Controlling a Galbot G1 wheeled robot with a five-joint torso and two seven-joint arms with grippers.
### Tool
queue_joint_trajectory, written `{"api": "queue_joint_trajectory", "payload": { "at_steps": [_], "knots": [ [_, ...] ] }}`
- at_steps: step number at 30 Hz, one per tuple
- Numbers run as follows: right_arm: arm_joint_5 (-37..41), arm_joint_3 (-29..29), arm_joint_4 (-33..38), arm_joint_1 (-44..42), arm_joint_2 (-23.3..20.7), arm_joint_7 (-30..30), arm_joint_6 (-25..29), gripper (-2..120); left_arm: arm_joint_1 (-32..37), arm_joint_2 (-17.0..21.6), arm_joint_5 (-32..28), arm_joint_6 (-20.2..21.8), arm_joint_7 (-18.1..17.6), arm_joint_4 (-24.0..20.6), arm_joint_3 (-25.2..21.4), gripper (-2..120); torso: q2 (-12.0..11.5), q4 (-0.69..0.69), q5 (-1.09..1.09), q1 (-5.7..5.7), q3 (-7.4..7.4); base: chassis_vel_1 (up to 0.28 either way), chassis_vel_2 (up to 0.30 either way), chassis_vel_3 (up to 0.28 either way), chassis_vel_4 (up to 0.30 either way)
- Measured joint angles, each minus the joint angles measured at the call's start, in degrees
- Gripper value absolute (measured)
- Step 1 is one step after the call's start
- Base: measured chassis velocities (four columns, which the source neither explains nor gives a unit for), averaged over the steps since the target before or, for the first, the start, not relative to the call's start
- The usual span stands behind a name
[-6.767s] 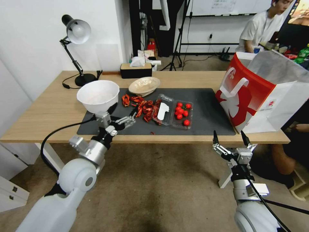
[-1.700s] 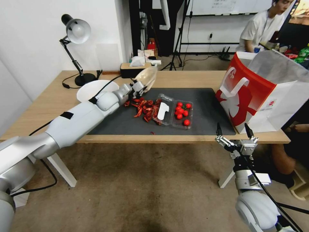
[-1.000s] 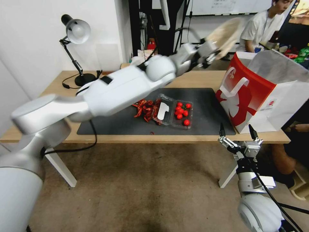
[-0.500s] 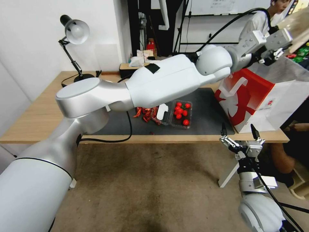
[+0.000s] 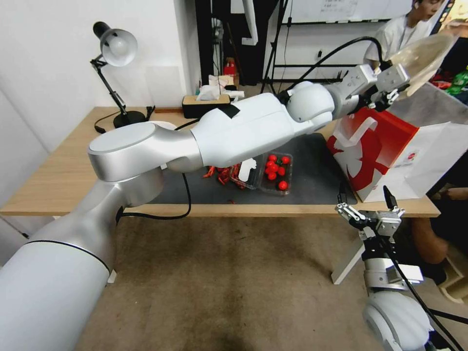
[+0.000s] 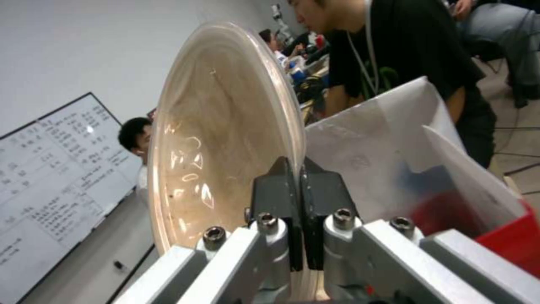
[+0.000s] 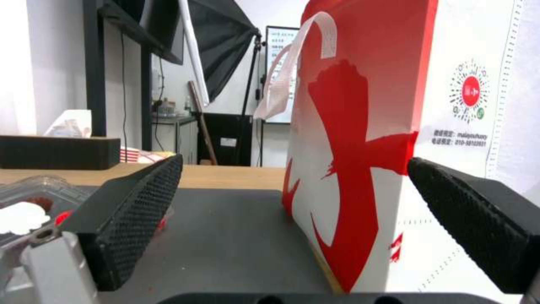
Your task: Pick up the trash from the table and place it into the takeout bag.
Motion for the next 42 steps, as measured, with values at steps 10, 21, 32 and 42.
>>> {"api": "queue_joint_trajectory", "payload": {
  "at_steps": [10, 21, 32, 42],
  "knots": [
    [-0.19, -0.12, 0.06, -0.12, 0.35, -0.08, 0.17, 100, 0.37, 0.13, -2.94, -1.41, 0.12, -2.22, 1.65, 11, 0.00, 0.01, -0.01, 0.00, 0.00, 0.000, 0.000, 0.000, 0.000],
    [-0.20, 0.01, 0.32, -0.28, 0.32, -0.08, 0.17, 100, 0.57, 0.16, -3.98, -2.34, -0.29, -3.02, 1.11, 49, 0.00, 0.01, -0.01, 0.00, 0.00, 0.000, 0.000, 0.000, 0.000],
    [-0.24, 0.10, 0.60, -0.42, 0.16, -0.01, 0.06, 100, 4.56, 0.20, -7.66, -2.05, -7.60, -5.85, -4.27, 87, 0.00, 0.01, -0.01, 0.00, 0.00, 0.000, 0.000, 0.000, 0.000],
    [-0.13, 1.34, 1.39, -1.80, -0.27, 0.23, -0.70, 100, 12.80, 2.48, -12.63, 0.95, -13.89, -14.31, -13.43, 100, 0.00, -0.05, 0.00, -0.01, 0.00, 0.000, 0.000, 0.000, 0.000]
  ]
}}
